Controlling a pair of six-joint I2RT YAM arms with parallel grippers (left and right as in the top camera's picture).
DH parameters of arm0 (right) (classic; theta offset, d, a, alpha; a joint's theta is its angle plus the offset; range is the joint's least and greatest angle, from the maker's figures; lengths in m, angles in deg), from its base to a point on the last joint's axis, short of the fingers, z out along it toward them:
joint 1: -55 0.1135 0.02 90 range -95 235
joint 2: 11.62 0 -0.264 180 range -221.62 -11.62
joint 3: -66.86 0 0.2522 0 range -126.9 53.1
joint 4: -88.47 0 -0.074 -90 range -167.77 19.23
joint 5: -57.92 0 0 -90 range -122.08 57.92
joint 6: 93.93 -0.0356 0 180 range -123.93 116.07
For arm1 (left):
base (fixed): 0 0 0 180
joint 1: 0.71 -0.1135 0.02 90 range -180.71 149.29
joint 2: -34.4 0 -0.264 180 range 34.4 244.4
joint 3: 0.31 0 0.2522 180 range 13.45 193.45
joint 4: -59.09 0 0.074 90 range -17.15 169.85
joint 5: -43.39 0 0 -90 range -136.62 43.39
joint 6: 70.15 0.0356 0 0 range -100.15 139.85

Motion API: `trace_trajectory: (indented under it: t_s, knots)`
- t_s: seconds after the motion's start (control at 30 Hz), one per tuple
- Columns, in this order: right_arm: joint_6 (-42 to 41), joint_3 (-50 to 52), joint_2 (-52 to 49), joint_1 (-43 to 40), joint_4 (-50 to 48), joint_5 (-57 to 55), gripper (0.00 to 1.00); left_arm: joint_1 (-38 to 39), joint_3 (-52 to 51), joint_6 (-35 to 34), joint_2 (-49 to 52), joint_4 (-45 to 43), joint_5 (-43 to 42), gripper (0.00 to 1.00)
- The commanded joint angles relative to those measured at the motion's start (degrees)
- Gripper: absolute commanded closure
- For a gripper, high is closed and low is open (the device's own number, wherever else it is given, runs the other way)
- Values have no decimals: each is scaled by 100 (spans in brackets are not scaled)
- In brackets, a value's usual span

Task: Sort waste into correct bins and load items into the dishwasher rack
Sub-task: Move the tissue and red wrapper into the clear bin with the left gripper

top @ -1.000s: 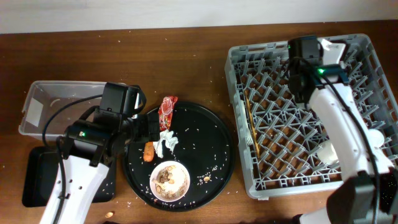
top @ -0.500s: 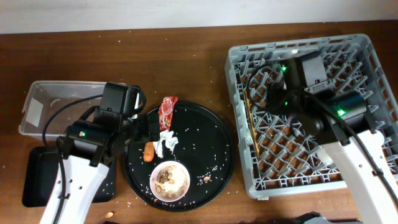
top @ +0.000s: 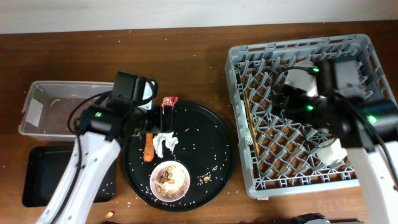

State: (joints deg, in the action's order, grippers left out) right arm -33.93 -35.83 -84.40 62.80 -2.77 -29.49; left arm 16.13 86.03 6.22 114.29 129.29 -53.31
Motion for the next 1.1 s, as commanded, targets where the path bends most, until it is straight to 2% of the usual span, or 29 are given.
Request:
trace_trajectory:
  t_s: [0.0,0.07,0.13,0.2,0.27,0.33,0.4,0.5,0.57,0.63,0.7,0.73,0.77,0.83,0.9,0.97,1.03,1.07]
  knots:
    - [-48,20,98,-236,28,13,1,376,-144,308,973,-273,323,28]
    - [-50,20,28,-236,24,15,1,595,-151,90,1762,-557,911,30]
    - [-50,20,-61,-236,24,15,1,603,-151,-81,2376,-750,1025,40]
    - [-50,20,-155,-236,24,15,1,605,-153,-264,2855,-748,1023,42]
    - [-50,20,-264,-236,24,15,1,605,-153,-269,3182,-752,1056,60]
    - [-50,20,-367,-236,24,15,1,605,-151,-267,3364,-651,892,99]
    - [-50,20,-417,-234,22,15,1,603,-63,-264,3126,-590,909,100]
    - [-50,20,-448,-236,24,15,1,514,518,-262,2094,140,973,100]
    - [-50,20,-448,-236,24,15,1,219,678,-262,1377,275,1392,100]
    - [-50,20,-448,-236,24,15,1,-389,678,-258,973,111,1788,100]
    - [-50,20,-448,-236,24,15,1,-1532,673,-44,1084,-529,1825,100]
    - [-50,20,-448,-236,24,15,1,-1891,673,68,1270,-804,1810,90]
    - [-50,20,-448,-236,24,15,1,-2037,673,138,1357,-942,1790,60]
    - [-50,20,-448,-236,24,15,1,-2114,739,431,1329,-922,1657,29]
    - [-50,20,-448,-236,24,15,1,-1928,975,433,1126,-752,1261,28]
    - [-50,20,-448,-236,24,15,1,-1425,981,647,1080,-734,658,31]
    - [-50,20,-448,-236,24,15,1,-629,881,686,1355,-741,1279,30]
    - [-50,20,-448,-236,24,15,1,-275,815,688,1637,-767,1202,30]
